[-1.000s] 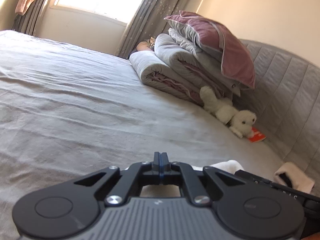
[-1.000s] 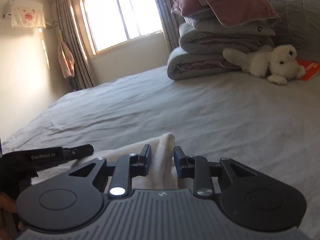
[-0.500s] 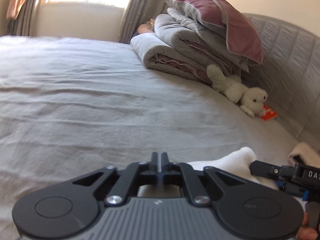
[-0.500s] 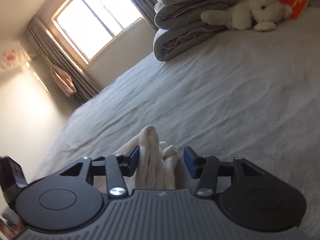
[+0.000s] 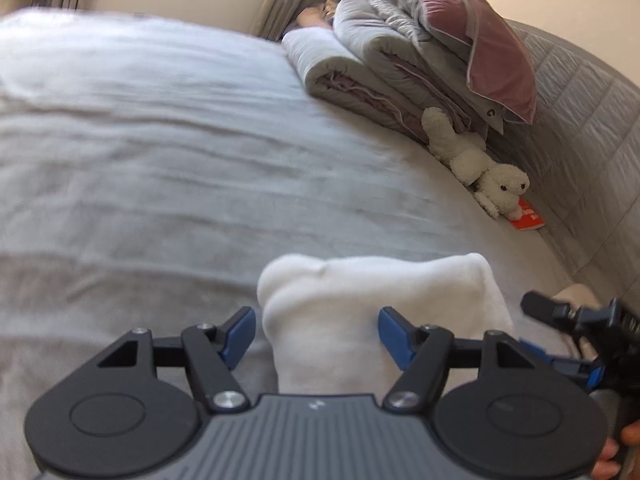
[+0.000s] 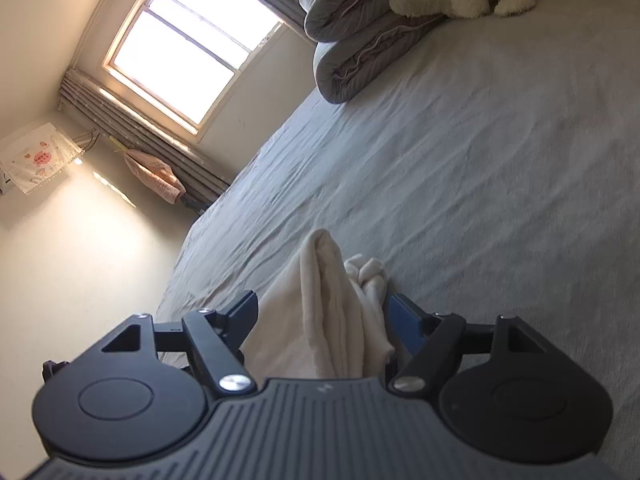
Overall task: Fold clothes
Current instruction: 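Grasp the folded sweatshirt with both grippers and lift it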
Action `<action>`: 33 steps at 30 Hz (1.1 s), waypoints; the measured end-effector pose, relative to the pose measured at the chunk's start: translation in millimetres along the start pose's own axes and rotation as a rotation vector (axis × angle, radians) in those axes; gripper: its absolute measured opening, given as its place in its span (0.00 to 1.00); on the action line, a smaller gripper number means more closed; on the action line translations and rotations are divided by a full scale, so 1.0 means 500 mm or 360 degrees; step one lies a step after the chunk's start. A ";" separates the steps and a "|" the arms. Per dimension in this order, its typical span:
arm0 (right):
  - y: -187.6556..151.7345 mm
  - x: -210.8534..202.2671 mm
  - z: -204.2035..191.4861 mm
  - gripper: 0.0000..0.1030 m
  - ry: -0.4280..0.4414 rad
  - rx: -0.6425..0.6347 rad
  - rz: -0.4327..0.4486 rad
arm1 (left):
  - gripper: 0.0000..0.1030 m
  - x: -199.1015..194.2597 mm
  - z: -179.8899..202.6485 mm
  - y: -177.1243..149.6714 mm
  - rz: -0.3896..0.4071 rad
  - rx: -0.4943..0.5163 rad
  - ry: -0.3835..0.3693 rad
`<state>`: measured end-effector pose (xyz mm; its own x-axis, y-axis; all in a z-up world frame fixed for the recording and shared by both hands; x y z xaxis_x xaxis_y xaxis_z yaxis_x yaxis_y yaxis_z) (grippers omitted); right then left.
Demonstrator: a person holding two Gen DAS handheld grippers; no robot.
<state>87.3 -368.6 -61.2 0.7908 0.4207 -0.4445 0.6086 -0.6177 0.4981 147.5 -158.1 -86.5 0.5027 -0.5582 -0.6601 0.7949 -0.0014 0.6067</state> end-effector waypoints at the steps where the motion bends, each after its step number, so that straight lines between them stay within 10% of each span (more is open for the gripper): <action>1: -0.005 0.002 0.002 0.74 -0.0007 0.0000 -0.0019 | 0.67 0.004 -0.003 -0.005 -0.0009 -0.0043 -0.0029; 8: -0.038 0.032 0.032 0.74 -0.0001 0.0116 -0.0116 | 0.66 0.030 -0.024 -0.035 -0.0069 -0.0343 -0.0234; 11: -0.048 0.035 0.035 0.57 0.0014 0.0148 -0.0116 | 0.61 0.038 -0.024 -0.040 -0.0086 -0.0433 -0.0304; 18: -0.053 0.003 0.031 0.32 0.0110 0.0194 -0.0064 | 0.46 0.042 0.053 0.003 -0.0044 -0.0310 -0.0315; 33: 0.097 -0.212 0.102 0.30 -0.0015 0.0105 0.0509 | 0.39 0.124 0.326 0.090 -0.0047 0.0039 -0.0417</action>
<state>29.6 -477.0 -27.7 0.9405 0.1924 -0.2802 0.3236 -0.7594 0.5644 159.0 -328.1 -28.0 0.3717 -0.7533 -0.5426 0.7981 -0.0394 0.6013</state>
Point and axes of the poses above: each gripper's, at about its wrist camera, not at the fingertips, and x roughly the way its jaws point, z to its right, y to its top, the point moved 10 cm from there along x, roughly the way its jaws point, and after that the axes turned 5 degrees about -z, right-handed, at the moved point
